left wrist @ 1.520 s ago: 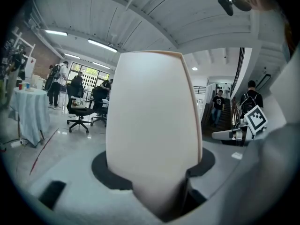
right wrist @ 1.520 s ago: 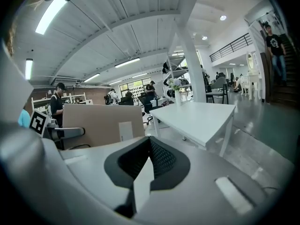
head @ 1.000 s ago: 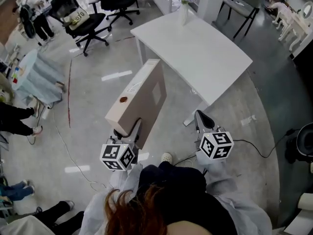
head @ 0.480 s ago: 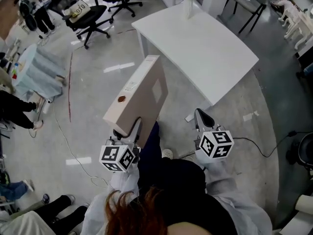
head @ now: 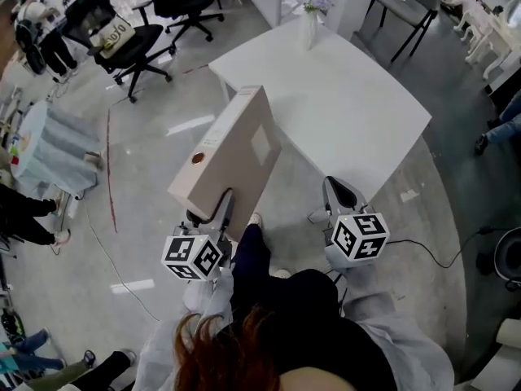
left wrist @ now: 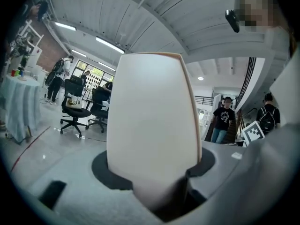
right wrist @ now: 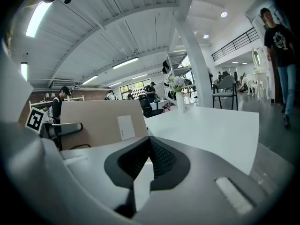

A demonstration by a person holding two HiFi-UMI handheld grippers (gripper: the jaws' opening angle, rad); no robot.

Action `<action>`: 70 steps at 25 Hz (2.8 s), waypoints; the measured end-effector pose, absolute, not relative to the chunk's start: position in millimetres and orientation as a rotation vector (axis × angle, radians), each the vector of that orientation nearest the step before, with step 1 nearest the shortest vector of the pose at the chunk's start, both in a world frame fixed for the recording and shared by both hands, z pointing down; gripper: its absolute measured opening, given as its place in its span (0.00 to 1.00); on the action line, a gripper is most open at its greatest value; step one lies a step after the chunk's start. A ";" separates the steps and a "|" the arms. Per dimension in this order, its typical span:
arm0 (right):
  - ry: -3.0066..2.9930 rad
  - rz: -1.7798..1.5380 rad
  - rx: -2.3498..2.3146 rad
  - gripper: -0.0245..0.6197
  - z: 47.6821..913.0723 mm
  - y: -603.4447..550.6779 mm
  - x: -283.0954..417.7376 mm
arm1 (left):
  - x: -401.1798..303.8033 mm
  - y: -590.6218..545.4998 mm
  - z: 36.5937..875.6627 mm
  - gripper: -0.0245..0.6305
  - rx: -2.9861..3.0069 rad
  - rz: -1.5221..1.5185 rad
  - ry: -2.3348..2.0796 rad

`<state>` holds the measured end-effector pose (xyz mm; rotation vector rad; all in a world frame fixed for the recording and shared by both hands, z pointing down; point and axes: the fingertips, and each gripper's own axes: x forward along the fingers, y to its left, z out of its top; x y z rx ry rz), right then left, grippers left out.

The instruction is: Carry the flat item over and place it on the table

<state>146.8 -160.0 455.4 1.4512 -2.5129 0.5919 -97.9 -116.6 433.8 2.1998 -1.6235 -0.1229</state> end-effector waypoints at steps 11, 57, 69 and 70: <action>-2.482 0.573 1.588 0.05 428.2 -279.1 94.3 | -154.5 -262.3 401.6 0.47 2.314 -0.130 -1.536; -2.351 0.847 1.685 0.05 502.8 -553.8 63.9 | -165.1 -571.9 504.8 0.47 1.767 -0.504 -0.969; -2.294 0.913 1.726 0.05 526.4 -584.3 74.8 | -146.8 -624.5 548.2 0.47 1.529 -0.557 -0.861; -2.296 0.918 1.724 0.05 527.4 -587.5 74.0 | -144.5 -627.5 552.0 0.47 1.511 -0.549 -0.862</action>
